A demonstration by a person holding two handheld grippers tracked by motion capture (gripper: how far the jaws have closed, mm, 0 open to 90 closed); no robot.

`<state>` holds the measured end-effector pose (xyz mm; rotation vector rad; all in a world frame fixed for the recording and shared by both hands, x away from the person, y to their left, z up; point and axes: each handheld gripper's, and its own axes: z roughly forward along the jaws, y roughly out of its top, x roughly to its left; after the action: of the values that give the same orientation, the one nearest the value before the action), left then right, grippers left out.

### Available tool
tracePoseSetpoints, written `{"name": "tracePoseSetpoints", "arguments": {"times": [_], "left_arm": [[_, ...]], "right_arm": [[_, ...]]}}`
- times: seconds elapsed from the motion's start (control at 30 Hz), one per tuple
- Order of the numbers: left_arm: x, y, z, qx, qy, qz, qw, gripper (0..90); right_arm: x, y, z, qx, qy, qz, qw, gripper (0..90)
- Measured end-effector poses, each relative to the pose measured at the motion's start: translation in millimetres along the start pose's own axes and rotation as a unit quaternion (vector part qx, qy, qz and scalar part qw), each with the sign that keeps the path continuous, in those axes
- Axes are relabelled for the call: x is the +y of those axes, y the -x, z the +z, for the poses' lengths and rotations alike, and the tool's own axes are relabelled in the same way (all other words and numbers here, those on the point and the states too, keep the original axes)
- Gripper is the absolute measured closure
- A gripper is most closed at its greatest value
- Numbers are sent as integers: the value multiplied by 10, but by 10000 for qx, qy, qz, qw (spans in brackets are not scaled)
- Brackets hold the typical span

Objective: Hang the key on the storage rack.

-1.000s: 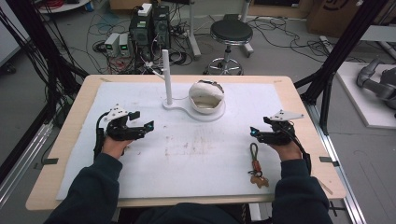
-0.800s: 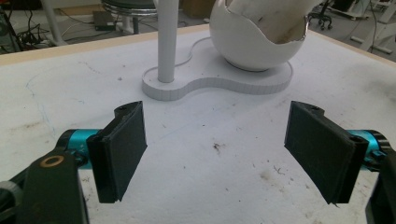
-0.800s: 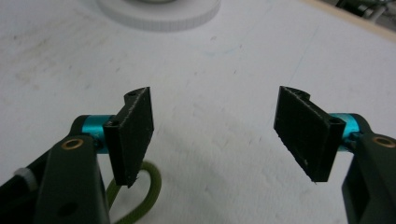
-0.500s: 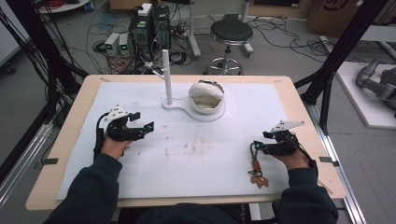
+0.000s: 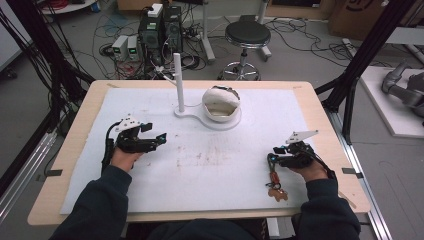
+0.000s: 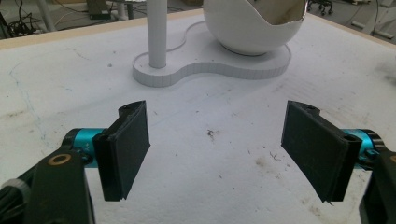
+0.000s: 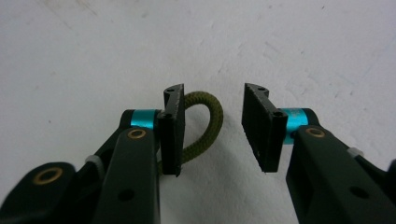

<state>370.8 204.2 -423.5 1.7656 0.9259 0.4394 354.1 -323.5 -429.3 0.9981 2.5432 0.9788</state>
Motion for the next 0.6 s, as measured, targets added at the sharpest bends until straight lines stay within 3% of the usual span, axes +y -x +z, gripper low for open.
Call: {"name": "tracePoseSetpoints", "arguments": {"times": [0.1,0.17,0.37,0.5,0.53,0.57,0.6], "left_arm": [[-2,5,6,-18,-24,17,10000,237],[0,9,0,-15,-4,17,10000,238],[0,0,-1,22,2,-26,10000,242],[0,1,5,39,6,-19,10000,248],[0,1,5,39,6,-19,10000,248],[0,-2,2,38,0,-28,10000,249],[0,-9,1,47,5,-24,10000,248]], "right_arm": [[13,-13,88,159,-214,-82,9996,790],[32,-26,131,227,-257,-148,9993,824],[157,-155,234,252,-193,-324,9990,844],[397,-381,438,358,-133,-788,9962,845],[397,-381,438,358,-133,-788,9962,845],[508,-450,526,281,-133,-887,9956,845],[561,-470,564,231,-57,-827,9963,845]]}}
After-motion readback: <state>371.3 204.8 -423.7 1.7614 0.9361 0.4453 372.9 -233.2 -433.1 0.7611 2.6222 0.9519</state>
